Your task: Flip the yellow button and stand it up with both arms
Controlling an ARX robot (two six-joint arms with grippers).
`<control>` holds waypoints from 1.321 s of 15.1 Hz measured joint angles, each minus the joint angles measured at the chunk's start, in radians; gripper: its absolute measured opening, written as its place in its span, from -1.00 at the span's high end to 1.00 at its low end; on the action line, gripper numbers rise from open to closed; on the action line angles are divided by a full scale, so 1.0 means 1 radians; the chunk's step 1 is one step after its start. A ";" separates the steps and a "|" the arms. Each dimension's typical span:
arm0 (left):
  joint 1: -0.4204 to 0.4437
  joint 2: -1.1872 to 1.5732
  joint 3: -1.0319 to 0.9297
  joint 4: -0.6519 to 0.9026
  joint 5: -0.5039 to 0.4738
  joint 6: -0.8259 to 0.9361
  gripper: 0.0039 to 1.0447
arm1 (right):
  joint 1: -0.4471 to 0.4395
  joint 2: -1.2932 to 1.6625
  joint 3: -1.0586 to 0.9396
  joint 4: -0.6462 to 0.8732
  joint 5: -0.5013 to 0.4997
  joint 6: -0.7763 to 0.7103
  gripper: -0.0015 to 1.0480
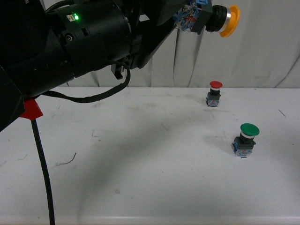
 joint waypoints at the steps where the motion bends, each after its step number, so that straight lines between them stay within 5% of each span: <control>1: 0.000 -0.005 0.000 0.000 0.000 0.002 0.43 | 0.018 0.127 0.116 -0.072 0.031 0.011 -0.87; 5: 0.009 -0.008 0.001 0.000 0.004 0.005 0.43 | 0.075 0.227 0.418 -0.131 -0.018 0.163 -0.87; 10: 0.017 -0.008 0.003 0.001 0.003 -0.002 0.43 | 0.091 0.246 0.258 0.158 -0.364 0.665 -0.87; 15: 0.017 -0.008 0.004 0.000 0.000 -0.002 0.43 | 0.078 0.329 0.178 0.392 -0.411 0.961 -0.87; 20: 0.024 -0.008 0.003 0.000 -0.013 -0.014 0.43 | 0.055 0.464 0.191 0.389 -0.412 1.075 -0.87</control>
